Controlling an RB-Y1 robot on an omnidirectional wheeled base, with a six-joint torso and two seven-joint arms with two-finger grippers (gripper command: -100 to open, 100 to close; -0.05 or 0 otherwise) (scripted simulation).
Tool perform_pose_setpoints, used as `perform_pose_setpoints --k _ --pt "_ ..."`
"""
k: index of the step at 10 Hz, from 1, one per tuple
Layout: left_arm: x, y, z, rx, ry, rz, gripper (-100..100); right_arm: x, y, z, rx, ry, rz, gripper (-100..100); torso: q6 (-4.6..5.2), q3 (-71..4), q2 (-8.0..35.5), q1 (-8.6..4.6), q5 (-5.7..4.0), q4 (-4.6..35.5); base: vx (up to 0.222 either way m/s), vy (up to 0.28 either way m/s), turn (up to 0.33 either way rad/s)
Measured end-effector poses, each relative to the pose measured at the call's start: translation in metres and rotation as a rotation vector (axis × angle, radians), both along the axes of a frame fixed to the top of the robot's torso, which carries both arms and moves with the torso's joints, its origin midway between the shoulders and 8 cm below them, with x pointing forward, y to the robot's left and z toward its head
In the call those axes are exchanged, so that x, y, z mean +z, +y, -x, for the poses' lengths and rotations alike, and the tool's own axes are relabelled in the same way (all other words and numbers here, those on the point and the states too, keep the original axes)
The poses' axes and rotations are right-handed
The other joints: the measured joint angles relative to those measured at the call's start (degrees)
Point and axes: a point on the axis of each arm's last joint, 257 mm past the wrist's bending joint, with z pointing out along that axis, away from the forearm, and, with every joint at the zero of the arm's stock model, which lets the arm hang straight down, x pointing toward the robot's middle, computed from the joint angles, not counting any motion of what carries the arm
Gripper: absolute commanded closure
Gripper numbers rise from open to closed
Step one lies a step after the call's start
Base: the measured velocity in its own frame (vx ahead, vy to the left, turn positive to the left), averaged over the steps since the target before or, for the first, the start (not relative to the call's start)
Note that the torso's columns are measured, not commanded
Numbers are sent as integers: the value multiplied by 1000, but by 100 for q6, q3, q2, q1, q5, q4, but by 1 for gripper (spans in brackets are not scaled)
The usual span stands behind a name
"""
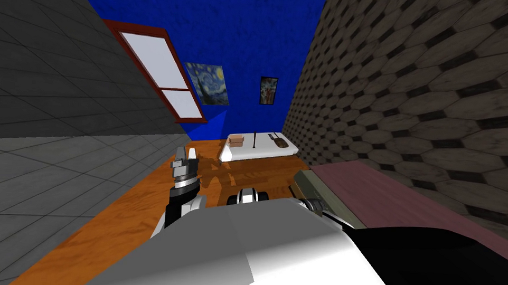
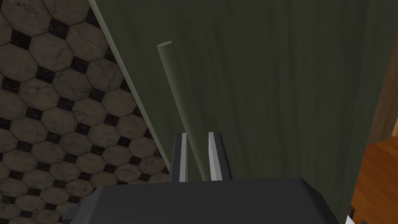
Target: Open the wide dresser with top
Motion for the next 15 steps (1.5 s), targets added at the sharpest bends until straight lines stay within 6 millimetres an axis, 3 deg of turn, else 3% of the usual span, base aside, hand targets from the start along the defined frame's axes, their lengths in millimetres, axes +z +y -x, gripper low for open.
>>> perform_pose_setpoints --k 5,8,9,12,15 --pt "0 0 0 0 0 0 0 0 6 -8 5 -4 3 100 4 -1 0 -38 -5 1 -20 109 -10" --pt "0 0 0 0 0 0 0 1 11 -13 13 -4 2 100 4 6 11 9 2 2 -21 173 -24" --pt "0 0 0 0 0 0 0 3 15 -15 15 -5 7 -100 10 9 22 8 8 5 -55 128 -18" --pt "0 0 0 0 0 0 0 10 0 -29 15 -3 -4 -100 -4 7 -22 -124 -78 -14 -47 41 -6" --pt "0 0 0 0 0 0 0 23 -28 -51 19 -5 -16 -100 -7 11 -18 -79 -72 -13 -58 65 -13"
